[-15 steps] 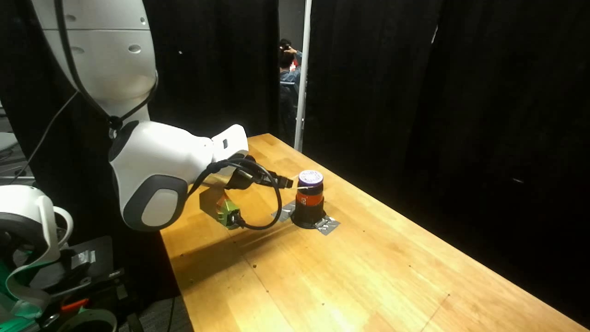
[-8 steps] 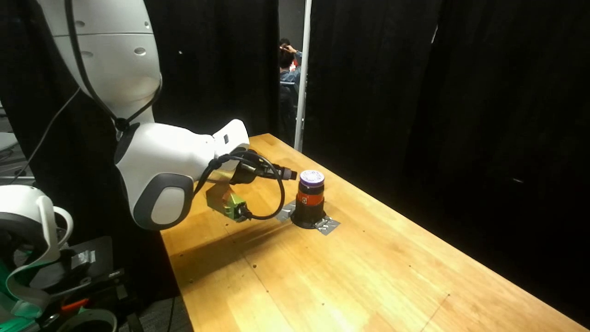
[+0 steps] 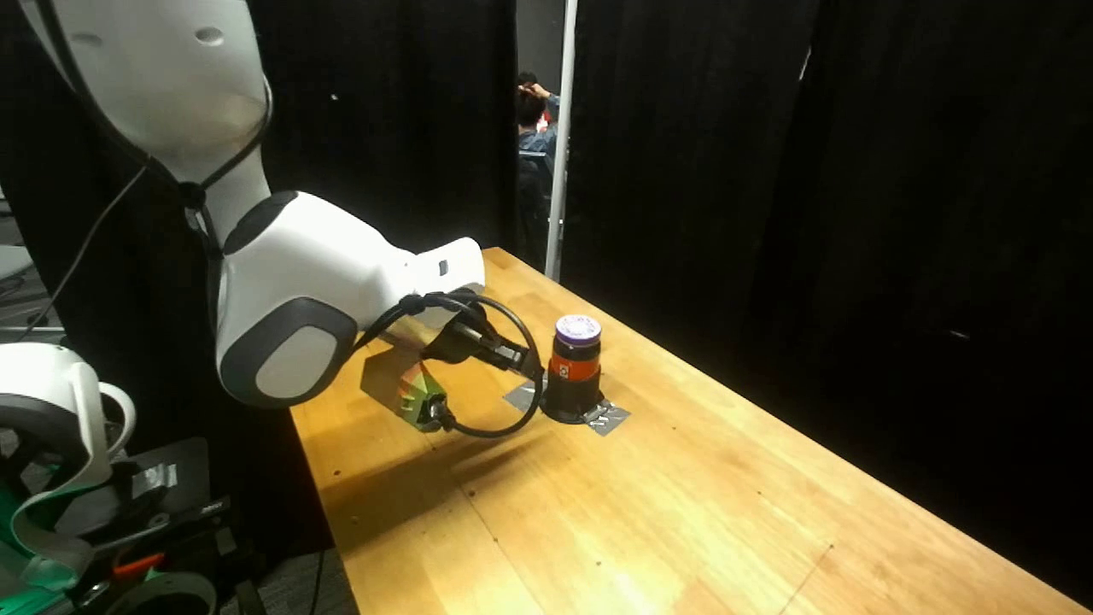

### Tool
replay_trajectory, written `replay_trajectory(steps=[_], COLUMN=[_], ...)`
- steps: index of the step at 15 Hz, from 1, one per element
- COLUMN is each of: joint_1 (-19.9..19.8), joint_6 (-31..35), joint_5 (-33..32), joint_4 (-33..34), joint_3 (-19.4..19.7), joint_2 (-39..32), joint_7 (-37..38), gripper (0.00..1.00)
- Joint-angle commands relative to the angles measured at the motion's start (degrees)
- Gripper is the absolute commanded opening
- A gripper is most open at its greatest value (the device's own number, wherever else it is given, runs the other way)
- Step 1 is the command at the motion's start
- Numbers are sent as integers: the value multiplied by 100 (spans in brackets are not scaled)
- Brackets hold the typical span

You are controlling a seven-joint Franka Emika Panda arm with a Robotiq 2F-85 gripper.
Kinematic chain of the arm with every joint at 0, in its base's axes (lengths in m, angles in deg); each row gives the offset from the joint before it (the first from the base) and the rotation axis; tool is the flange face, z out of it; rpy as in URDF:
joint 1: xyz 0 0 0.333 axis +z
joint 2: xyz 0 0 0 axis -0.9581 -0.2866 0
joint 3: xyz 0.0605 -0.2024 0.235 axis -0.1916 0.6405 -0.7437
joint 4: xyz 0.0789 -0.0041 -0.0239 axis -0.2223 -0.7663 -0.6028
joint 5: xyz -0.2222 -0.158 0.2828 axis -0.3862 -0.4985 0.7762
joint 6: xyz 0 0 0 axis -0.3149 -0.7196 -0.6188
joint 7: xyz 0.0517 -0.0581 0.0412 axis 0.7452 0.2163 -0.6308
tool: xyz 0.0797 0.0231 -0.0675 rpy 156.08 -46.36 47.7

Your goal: Put the rubber band around the brown cup

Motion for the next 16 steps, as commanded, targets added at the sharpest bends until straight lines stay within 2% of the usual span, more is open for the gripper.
replay_trajectory(steps=[1, 4, 5, 6, 7, 8, 10, 11, 12, 13, 14, 16], joint_1=[8, 81, 245, 485, 683, 756, 841, 786, -479, -625, -891, -1132], joint_6=[-1608, -3144, -3650, -4165, -4671, -5182, -6175, -6661, -5997, -6164, -6151, -6145], joint_5=[716, 1193, 1291, 1173, 660, -52, -1082, -1601, -1409, -1582, -1556, -1530], joint_4=[-454, -442, -382, -291, -188, -100, 105, 185, 25, 77, 77, 60], joint_3=[97, 405, 714, 1195, 1706, 2050, 2452, 2519, 1211, 1132, 872, 613], joint_2=[1119, 1606, 1680, 1689, 1667, 1689, 1817, 1962, 1784, 1820, 1808, 1786], joint_7=[-864, -1638, -1889, -1982, -1776, -1357, -823, -474, -628, -514, -550, -568], gripper=[60, 84, 91, 99, 100, 100, 100, 100, 100, 100, 100, 100])
